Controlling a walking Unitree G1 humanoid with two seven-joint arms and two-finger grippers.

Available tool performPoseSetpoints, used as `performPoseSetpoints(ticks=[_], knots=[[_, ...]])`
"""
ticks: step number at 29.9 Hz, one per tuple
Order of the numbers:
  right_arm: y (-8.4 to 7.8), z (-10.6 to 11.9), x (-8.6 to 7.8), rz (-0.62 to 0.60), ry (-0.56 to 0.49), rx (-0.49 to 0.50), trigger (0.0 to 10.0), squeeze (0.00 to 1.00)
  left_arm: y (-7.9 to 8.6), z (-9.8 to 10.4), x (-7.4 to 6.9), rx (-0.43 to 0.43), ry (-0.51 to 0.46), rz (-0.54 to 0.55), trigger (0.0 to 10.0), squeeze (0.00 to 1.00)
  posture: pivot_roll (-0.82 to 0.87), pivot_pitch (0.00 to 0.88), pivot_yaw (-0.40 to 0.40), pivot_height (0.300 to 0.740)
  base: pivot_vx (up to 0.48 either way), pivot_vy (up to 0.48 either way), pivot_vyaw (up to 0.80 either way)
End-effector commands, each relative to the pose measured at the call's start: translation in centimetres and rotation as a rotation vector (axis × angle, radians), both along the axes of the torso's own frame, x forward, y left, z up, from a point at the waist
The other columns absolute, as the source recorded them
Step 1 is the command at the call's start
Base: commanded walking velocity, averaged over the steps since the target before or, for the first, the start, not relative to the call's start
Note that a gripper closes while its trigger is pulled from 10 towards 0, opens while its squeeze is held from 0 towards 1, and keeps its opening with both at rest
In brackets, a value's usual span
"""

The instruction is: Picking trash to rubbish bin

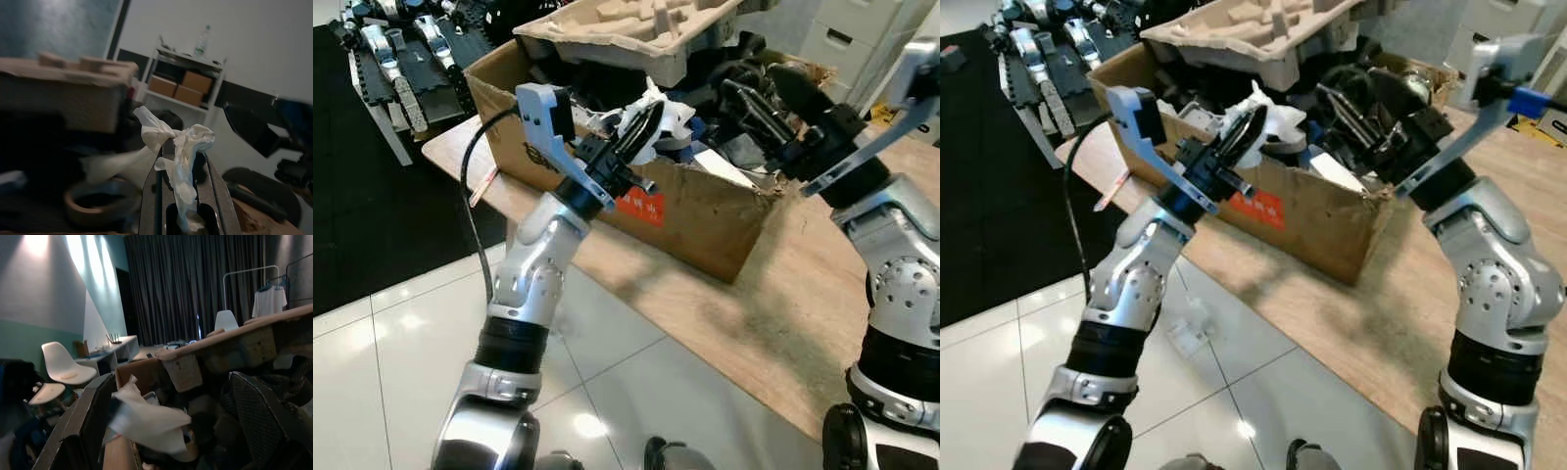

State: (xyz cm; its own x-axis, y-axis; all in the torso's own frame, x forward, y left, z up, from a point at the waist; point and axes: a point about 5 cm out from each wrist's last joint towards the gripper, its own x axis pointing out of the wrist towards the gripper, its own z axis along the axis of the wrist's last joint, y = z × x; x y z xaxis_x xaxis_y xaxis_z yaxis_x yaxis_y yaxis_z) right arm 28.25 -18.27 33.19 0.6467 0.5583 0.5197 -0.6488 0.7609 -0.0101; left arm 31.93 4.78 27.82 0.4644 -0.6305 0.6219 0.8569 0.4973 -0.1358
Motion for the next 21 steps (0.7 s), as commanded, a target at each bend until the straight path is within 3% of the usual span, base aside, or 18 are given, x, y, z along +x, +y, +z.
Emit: performPoseSetpoints(ticks=[1, 5, 6, 13, 17, 21], knots=[[0.1, 0.5, -0.8, 0.012, -0.045, 0.015, 10.0, 0.0, -1.4, -1.2, -0.5, 0.019, 0.031, -0.058, 10.0, 0.0, -0.04, 0.187, 0.054, 0.74, 0.0, 0.0, 0.0], [-0.2, 1.0, -1.2, 0.021, -0.072, 0.064, 10.0, 0.0, -2.1, -2.0, -0.4, 0.046, 0.057, -0.046, 10.0, 0.0, -0.05, 0.19, 0.056, 0.74, 0.0, 0.0, 0.0], [-0.3, 1.3, -1.4, 0.026, -0.084, 0.088, 10.0, 0.0, -2.4, -2.4, -0.1, 0.055, 0.079, -0.027, 10.0, 1.0, -0.05, 0.192, 0.057, 0.74, 0.0, 0.0, 0.0], [-0.4, 1.9, -2.1, 0.047, -0.119, 0.12, 10.0, 0.0, -3.0, -3.3, 0.6, 0.098, 0.107, 0.027, 10.0, 1.0, -0.07, 0.189, 0.059, 0.74, 0.0, 0.0, 0.0], [-0.3, 1.8, -2.4, 0.057, -0.121, 0.097, 10.0, 0.0, -1.8, -2.1, 1.6, 0.096, 0.07, 0.112, 10.0, 1.0, -0.07, 0.181, 0.06, 0.74, 0.0, 0.0, 0.0], [-0.2, 1.4, -2.6, 0.07, -0.122, 0.054, 10.0, 0.0, -1.2, -1.5, 1.8, 0.082, 0.058, 0.13, 10.0, 1.0, -0.07, 0.177, 0.059, 0.74, 0.0, 0.0, 0.0]])
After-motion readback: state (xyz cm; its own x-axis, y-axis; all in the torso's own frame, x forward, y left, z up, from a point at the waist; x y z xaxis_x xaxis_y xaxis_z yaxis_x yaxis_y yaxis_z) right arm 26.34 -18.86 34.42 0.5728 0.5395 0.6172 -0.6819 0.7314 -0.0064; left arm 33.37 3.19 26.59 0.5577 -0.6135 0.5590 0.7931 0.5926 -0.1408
